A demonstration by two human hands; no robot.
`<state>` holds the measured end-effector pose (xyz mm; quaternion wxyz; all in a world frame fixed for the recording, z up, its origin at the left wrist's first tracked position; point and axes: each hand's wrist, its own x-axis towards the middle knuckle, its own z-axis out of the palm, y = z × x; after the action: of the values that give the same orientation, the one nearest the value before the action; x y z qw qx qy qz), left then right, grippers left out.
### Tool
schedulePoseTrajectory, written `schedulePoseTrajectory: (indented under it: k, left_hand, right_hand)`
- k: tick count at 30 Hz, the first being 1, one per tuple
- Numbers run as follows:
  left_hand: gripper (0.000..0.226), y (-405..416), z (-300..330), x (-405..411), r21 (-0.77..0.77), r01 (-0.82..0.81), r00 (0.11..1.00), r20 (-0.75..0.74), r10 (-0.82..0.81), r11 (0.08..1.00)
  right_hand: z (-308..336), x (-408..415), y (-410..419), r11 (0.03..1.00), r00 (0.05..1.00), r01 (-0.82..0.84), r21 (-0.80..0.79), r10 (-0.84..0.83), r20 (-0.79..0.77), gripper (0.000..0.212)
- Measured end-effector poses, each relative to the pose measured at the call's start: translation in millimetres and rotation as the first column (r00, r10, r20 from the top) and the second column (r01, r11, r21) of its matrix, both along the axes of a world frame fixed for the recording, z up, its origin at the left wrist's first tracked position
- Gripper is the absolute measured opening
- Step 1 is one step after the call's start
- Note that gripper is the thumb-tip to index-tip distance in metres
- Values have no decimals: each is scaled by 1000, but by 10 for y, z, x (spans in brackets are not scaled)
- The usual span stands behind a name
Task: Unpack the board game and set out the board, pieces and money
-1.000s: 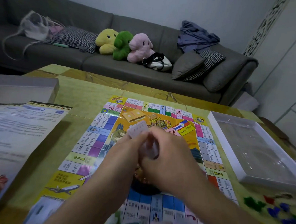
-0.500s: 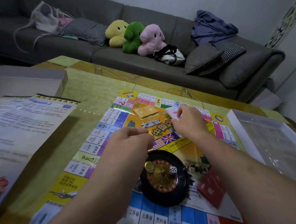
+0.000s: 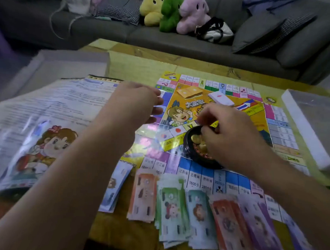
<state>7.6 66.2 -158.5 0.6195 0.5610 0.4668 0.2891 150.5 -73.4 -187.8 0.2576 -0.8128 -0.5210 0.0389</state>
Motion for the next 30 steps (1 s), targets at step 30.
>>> schedulePoseTrajectory:
  k: [30]
  left_hand:
    - [11, 168, -213, -1132, 262, 245, 882, -460, -102, 934]
  right_hand:
    - [-319, -1774, 582, 834, 964, -261, -486, 248, -92, 56]
